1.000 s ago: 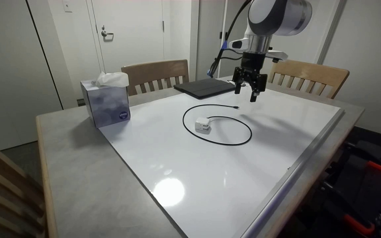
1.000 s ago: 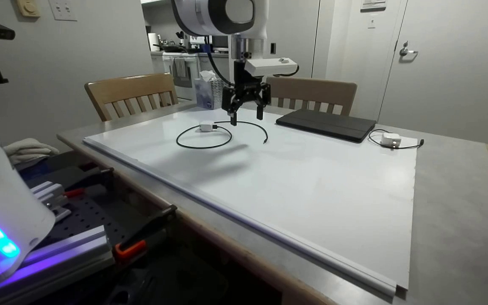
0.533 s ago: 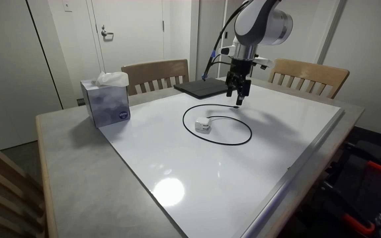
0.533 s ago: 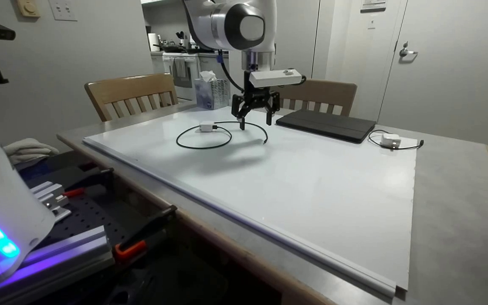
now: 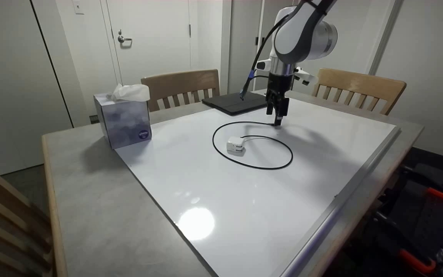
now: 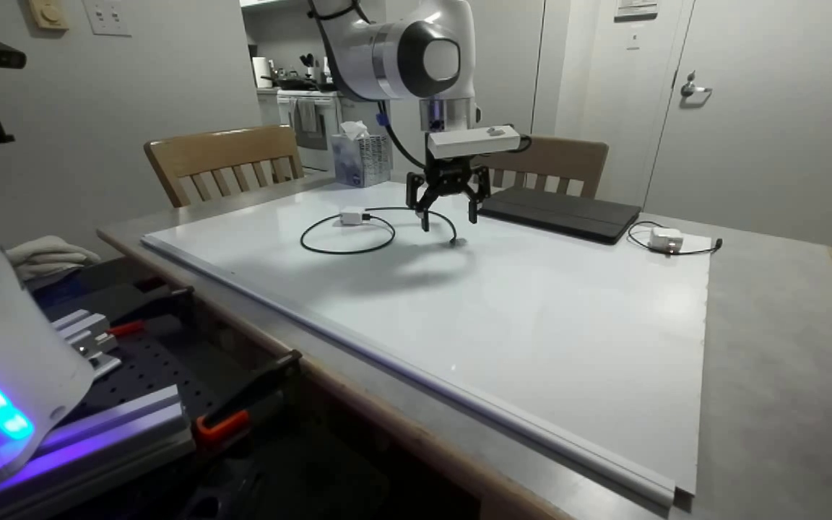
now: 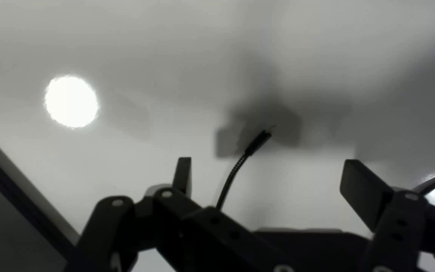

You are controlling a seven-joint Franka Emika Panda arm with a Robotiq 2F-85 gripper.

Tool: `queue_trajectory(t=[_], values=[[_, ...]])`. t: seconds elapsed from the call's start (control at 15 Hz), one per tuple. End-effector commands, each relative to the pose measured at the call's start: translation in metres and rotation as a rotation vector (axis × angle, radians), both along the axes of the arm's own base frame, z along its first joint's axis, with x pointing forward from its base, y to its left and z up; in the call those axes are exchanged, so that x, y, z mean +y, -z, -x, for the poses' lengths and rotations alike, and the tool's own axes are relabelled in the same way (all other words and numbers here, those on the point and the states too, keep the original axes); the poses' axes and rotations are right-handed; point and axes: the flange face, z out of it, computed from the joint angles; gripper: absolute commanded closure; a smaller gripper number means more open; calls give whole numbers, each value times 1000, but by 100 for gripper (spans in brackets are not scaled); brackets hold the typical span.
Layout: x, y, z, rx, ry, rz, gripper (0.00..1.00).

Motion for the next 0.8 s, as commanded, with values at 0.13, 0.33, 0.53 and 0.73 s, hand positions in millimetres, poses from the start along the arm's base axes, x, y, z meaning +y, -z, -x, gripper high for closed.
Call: queue_trajectory(t=[0.13, 0.33, 0.53, 0.73], values=[[-9, 18, -4, 22, 33, 6, 0], [-10, 23, -3, 30, 43, -4, 0], [-9, 26, -1, 33, 46, -7, 0], [-7, 28, 0, 34, 49, -8, 0]])
